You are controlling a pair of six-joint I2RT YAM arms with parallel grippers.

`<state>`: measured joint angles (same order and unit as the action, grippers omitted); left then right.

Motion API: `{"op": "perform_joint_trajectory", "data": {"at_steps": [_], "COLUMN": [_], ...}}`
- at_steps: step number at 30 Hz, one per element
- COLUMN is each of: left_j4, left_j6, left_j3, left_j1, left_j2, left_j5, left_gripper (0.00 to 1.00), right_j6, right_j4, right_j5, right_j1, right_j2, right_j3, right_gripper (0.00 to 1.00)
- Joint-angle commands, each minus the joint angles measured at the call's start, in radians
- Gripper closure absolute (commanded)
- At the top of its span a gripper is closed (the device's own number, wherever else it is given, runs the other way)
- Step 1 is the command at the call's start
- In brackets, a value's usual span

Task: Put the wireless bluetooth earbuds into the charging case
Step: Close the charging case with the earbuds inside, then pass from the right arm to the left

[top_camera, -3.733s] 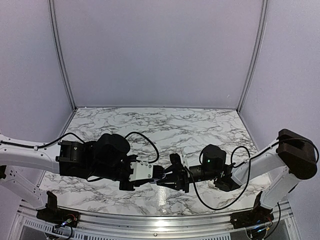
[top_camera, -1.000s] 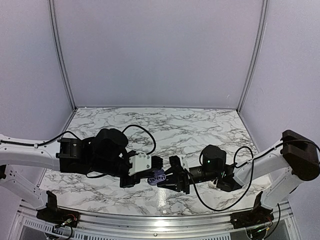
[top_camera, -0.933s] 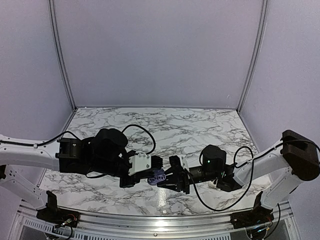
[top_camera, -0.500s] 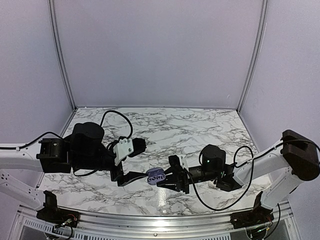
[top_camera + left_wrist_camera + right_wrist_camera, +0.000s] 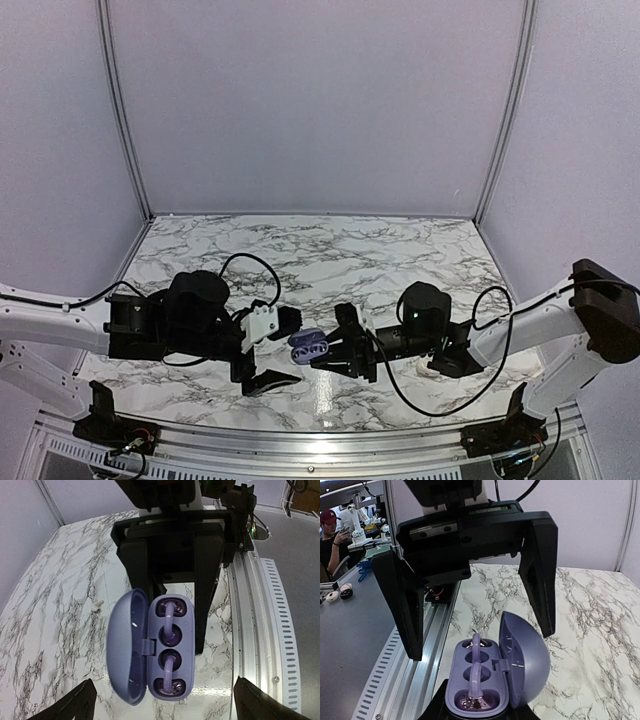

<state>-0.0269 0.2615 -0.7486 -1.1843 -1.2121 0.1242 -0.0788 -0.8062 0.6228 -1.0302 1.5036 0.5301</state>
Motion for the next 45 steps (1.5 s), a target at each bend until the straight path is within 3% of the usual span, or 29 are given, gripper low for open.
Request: {"op": "perform_joint_trajectory", "data": {"at_steps": [1,11,16,21,24,29,36,42,45], "left_j4": [-0.049,-0.022,0.025,-0.081,-0.153,-0.104,-0.089,-0.082,-0.056], "left_j6": [0.045,0.141,0.21,0.188,0.196,0.228,0.269,0.289,0.298], "left_j3": [-0.027,-0.04,-0.043,0.019,0.07,0.031,-0.023,-0.054,-0.064], "left_j1": [-0.015,-0.127,-0.164,-0.165,-0.165,-0.164,-0.164,-0.162,-0.162], "left_j2": [-0.029,0.012,0.054,0.12,0.155,0.087,-0.016,-0.068,-0.104], "left_j5": [0.081,-0.011,-0.152,-0.365,-0.399,-0.448,-0.488,-0.456,-0.464], "left_gripper": [0.01,0.01,0.01,0.01,0.01,0.01,0.01,0.22,0.27], "right_j6": [-0.008,0.072,0.138,0.184,0.246,0.395,0.572,0.654,0.7], "right_j4": [0.013,-0.082,-0.119,-0.122,-0.103,-0.027,-0.103,-0.177,-0.228], "right_j5": [0.012,0.053,0.079,0.109,0.103,0.103,0.14,0.15,0.163], "right_j1": [-0.008,0.029,0.059,0.065,0.067,0.073,0.072,0.07,0.068], "right_j2": [-0.006,0.047,0.054,0.06,0.065,0.097,0.141,0.174,0.198], "right_j3": [0.043,0.035,0.032,0.044,0.064,0.138,0.145,0.132,0.127], "right_gripper": [1.0,1.0,1.0,1.0,1.0,1.0,1.0,1.0,1.0]}}
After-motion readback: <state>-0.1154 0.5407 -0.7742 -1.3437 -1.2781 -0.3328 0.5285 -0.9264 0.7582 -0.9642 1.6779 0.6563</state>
